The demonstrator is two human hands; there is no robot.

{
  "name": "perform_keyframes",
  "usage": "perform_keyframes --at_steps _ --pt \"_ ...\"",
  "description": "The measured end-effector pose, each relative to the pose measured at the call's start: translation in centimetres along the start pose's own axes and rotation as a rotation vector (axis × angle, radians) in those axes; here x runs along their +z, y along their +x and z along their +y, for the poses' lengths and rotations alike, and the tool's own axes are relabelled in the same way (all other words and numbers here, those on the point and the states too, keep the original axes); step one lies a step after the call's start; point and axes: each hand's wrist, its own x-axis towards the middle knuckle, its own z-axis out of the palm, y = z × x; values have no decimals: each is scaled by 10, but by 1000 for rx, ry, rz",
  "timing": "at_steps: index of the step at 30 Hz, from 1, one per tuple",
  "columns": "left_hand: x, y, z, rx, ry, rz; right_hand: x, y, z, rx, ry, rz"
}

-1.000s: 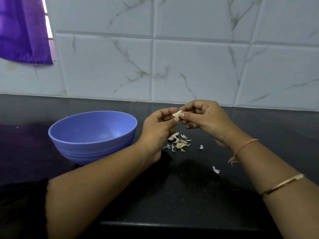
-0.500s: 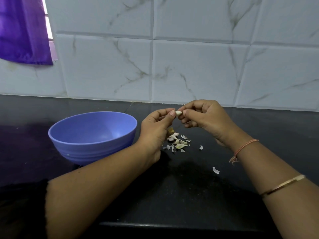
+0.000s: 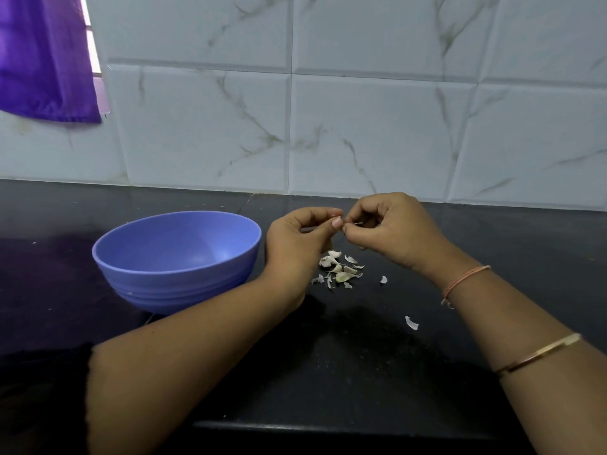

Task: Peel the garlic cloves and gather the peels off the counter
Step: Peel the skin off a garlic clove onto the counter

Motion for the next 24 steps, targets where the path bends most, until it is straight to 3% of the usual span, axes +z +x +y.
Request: perform_keyframes --at_steps 24 --pt "1 0 -2 -17 -61 -64 -2 1 0 94 167 -54"
